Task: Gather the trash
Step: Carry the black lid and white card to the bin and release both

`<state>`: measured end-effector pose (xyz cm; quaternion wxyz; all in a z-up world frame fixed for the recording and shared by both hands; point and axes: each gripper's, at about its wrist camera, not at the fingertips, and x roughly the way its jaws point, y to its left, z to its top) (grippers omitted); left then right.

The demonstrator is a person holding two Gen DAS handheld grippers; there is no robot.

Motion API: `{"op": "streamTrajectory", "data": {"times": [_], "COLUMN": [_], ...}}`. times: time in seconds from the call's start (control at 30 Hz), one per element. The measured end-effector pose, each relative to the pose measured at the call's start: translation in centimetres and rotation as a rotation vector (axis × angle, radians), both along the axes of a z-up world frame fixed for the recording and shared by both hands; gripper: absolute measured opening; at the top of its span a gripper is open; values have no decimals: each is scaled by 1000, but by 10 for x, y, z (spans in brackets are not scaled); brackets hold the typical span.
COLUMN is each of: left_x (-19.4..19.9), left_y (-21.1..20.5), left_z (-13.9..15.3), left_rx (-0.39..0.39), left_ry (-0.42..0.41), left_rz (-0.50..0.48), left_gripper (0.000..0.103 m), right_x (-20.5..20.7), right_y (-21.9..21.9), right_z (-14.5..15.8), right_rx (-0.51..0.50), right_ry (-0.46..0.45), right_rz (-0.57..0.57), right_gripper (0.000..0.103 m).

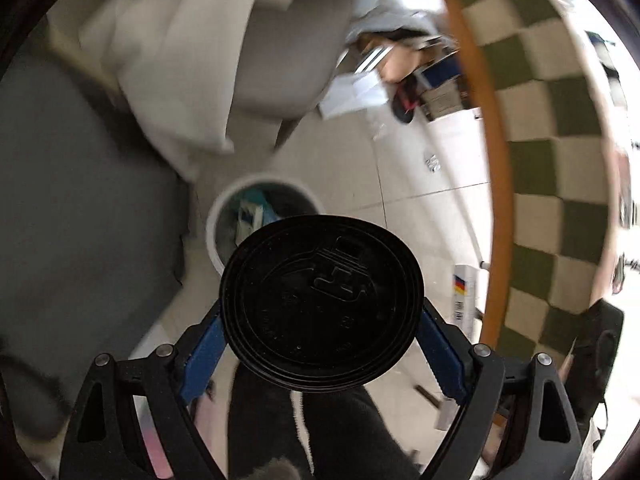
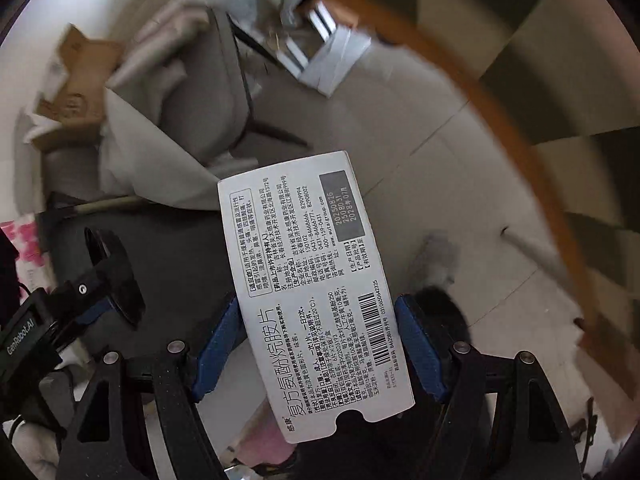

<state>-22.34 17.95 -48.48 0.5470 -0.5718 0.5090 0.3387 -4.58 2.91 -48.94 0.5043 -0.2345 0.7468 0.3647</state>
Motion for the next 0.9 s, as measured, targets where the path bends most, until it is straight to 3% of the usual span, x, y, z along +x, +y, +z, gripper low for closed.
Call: {"op": "streamTrajectory", "data": {"times": [0.3, 0.4, 0.5, 0.63, 0.9], "left_x": [-27, -33, -40, -46, -41], "left_y": [17, 17, 14, 7, -14], "left_z": [-162, -192, -217, -223, -195], "left_rx": [-134, -133, -125, -46, 37], "left_ry": [28, 71, 119, 228, 339], "left_rz": [81, 78, 85, 71, -41], "left_gripper": [96, 96, 97, 97, 96], "right_x": [-23, -29, -32, -38, -51], "right_y": [24, 32, 32, 34, 42], "right_z": [-186, -239, -279, -292, -267], "right_rx": [-84, -97, -107, -118, -129], "right_ry": [83, 133, 176, 88, -137], "right_rz": [2, 4, 8, 85, 266], "right_gripper": [79, 81, 103, 103, 103]}}
